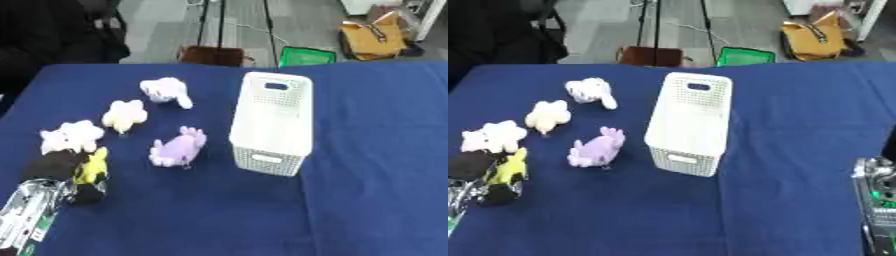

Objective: Pick up objects on the table and place them in the box.

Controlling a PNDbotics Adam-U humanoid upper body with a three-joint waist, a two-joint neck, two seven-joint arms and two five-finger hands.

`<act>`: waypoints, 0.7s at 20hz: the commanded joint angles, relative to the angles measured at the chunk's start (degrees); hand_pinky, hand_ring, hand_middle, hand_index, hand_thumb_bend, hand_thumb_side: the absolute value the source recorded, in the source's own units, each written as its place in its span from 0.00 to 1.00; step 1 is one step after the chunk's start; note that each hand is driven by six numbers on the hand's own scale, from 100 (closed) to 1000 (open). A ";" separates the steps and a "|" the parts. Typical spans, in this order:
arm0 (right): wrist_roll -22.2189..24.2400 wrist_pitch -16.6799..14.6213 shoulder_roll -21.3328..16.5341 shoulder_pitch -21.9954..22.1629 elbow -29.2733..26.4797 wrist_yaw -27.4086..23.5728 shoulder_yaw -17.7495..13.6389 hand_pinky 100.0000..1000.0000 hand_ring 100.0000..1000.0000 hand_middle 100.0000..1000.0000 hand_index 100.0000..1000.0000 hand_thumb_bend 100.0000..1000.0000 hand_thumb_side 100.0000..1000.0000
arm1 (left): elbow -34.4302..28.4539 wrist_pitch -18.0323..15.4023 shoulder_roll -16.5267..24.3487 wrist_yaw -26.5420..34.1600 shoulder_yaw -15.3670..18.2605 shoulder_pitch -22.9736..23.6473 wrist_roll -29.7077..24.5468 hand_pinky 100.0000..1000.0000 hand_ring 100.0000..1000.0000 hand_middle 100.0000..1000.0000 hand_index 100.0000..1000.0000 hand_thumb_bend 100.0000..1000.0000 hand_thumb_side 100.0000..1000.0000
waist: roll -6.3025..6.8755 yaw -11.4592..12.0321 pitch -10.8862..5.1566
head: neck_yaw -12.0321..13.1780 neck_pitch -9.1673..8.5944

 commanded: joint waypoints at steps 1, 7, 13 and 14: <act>-0.28 0.02 -0.38 -0.80 -0.93 -0.61 0.02 0.82 0.87 0.68 0.73 0.00 1.00 | -0.97 0.02 0.75 -0.81 0.19 -0.42 0.94 0.34 0.41 0.43 0.72 0.00 0.48 | 0.00 -0.03 -0.84 | 0.12 -0.60; -0.53 0.00 -0.38 -0.82 -0.93 -0.73 0.01 0.82 0.87 0.68 0.73 0.00 1.00 | -1.46 0.18 0.66 -1.61 0.04 -0.40 3.45 0.28 0.37 0.40 0.68 0.00 0.44 | 0.05 -0.11 -0.76 | 0.03 -0.59; -0.65 0.05 -0.39 -0.81 -0.93 -0.77 0.01 0.82 0.87 0.68 0.73 0.00 1.00 | -3.05 0.00 0.76 -1.58 -0.15 -0.44 5.32 0.22 0.33 0.37 0.63 0.00 0.43 | 0.05 -0.06 -0.72 | -0.05 -0.51; -0.64 0.05 -0.38 -0.80 -0.93 -0.78 0.04 0.82 0.87 0.68 0.73 0.00 1.00 | -3.87 -0.14 0.83 -1.50 -0.28 -0.56 5.61 0.19 0.31 0.36 0.61 0.00 0.44 | 0.06 -0.02 -0.74 | -0.05 -0.44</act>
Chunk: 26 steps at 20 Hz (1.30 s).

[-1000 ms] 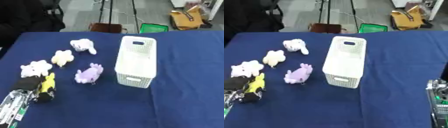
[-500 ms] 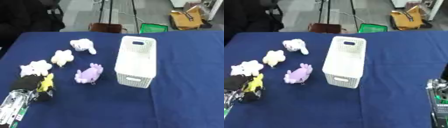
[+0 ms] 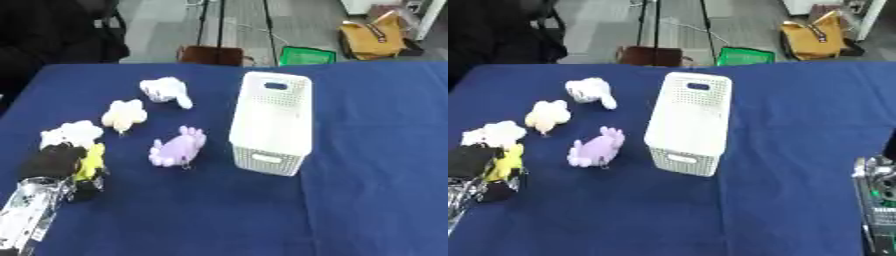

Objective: Pick up objects on the table and place them in the box.

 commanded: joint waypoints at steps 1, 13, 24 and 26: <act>-0.21 0.09 -0.38 -0.65 -0.93 -0.46 0.05 0.82 0.87 0.68 0.73 0.00 1.00 | -3.19 -0.29 0.95 -0.16 -0.08 -0.62 1.01 0.19 0.31 0.36 0.61 0.00 0.44 | 0.04 0.06 -0.87 | -0.05 -0.40; -0.61 0.17 -0.33 -0.45 -0.93 -0.48 0.10 0.82 0.88 0.68 0.73 0.00 1.00 | -12.05 -2.69 2.61 2.08 -0.48 -1.67 -2.99 0.16 0.29 0.35 0.59 0.00 0.45 | 0.33 0.35 -1.23 | -0.24 0.04; -0.75 0.28 -0.28 -0.08 -0.93 -0.45 0.25 0.82 0.88 0.68 0.73 0.00 1.00 | -17.99 -5.39 5.90 6.32 -0.90 -7.62 -6.78 0.11 0.27 0.33 0.58 0.00 0.46 | 0.64 0.33 -1.97 | -0.18 0.43; -0.84 0.31 -0.26 -0.03 -0.93 -0.43 0.30 0.82 0.88 0.68 0.73 0.00 1.00 | -17.87 -6.11 6.61 7.04 -1.18 -9.13 -7.14 0.10 0.26 0.32 0.57 0.00 0.46 | 0.75 0.21 -2.11 | -0.14 0.54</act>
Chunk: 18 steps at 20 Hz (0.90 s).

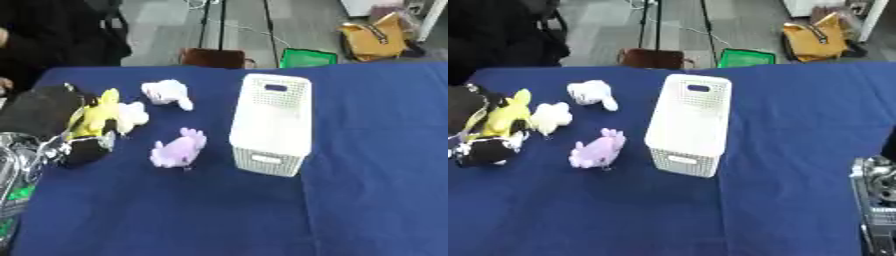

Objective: Pick up objects on the table and place them in the box.

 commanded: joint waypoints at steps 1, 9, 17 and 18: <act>-0.25 0.01 -0.28 -0.47 -0.93 -0.31 0.10 0.82 0.88 0.68 0.73 0.00 1.00 | -0.84 -1.08 2.59 1.24 -0.07 -2.70 -0.76 0.10 0.26 0.32 0.57 0.00 0.46 | 0.09 -0.18 -1.40 | 0.08 0.42; -0.23 0.00 -0.17 -0.33 -0.93 -0.47 0.54 0.82 0.88 0.68 0.73 0.00 1.00 | 4.30 -1.59 3.51 7.08 -1.21 -10.95 -1.86 0.08 0.25 0.31 0.55 0.00 0.46 | 0.54 -1.41 -1.97 | 0.61 0.84; -0.14 0.10 0.04 -0.32 -0.93 -0.86 0.97 0.82 0.88 0.68 0.73 0.00 1.00 | 11.72 -2.02 1.77 10.58 -2.67 -17.41 0.70 0.06 0.23 0.29 0.54 0.00 0.45 | 0.82 -2.76 -2.36 | 1.55 1.09; -0.11 0.12 0.10 -0.32 -0.93 -0.94 1.06 0.82 0.88 0.68 0.73 0.00 1.00 | 13.03 -2.13 1.31 10.90 -3.00 -18.49 1.17 0.06 0.23 0.29 0.54 0.00 0.45 | 0.85 -2.95 -2.42 | 1.69 1.13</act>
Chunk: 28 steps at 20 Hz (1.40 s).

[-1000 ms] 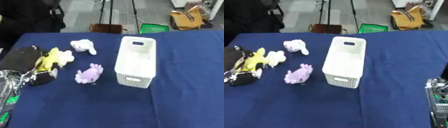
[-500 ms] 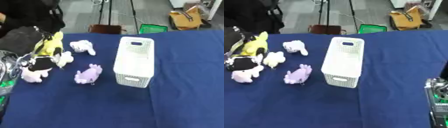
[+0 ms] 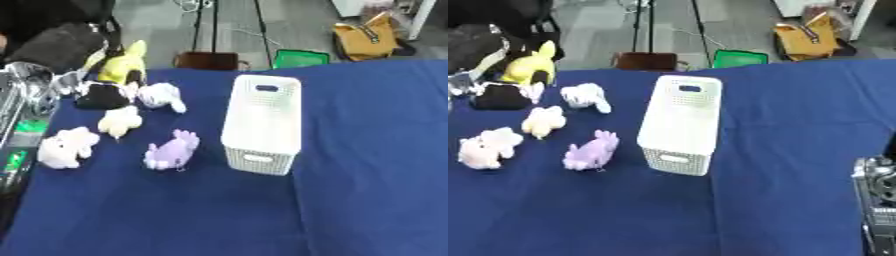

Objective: Pick up objects on the table and place them in the box.

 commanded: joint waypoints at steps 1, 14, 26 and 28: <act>0.02 0.17 -0.05 -0.38 -0.93 -0.56 0.27 0.82 0.88 0.68 0.73 0.00 1.00 | 2.80 -0.33 -0.38 1.09 -0.57 -3.31 1.62 0.06 0.23 0.29 0.54 0.00 0.45 | -0.04 -0.32 -1.42 | 0.60 0.39; 0.93 -0.13 0.75 -1.59 -0.93 -2.19 1.67 0.82 0.88 0.68 0.73 0.00 1.00 | 22.47 -3.48 -5.70 5.35 -3.22 -14.86 6.60 0.06 0.22 0.29 0.53 0.00 0.44 | 0.90 -4.63 -2.09 | 3.11 1.06; 0.59 -0.64 1.24 -3.13 -0.93 -3.37 2.28 0.82 0.88 0.68 0.73 0.00 1.00 | 34.76 -6.10 -9.52 13.74 -2.67 -19.29 11.71 0.01 0.19 0.26 0.50 0.00 0.42 | 1.86 -7.10 -1.16 | 3.89 0.42; 0.48 -0.69 1.33 -3.46 -0.93 -3.54 2.34 0.82 0.88 0.68 0.73 0.00 1.00 | 36.99 -6.31 -10.30 14.97 -2.28 -19.96 13.05 0.00 0.18 0.26 0.50 0.00 0.42 | 1.94 -7.61 -0.82 | 4.18 0.11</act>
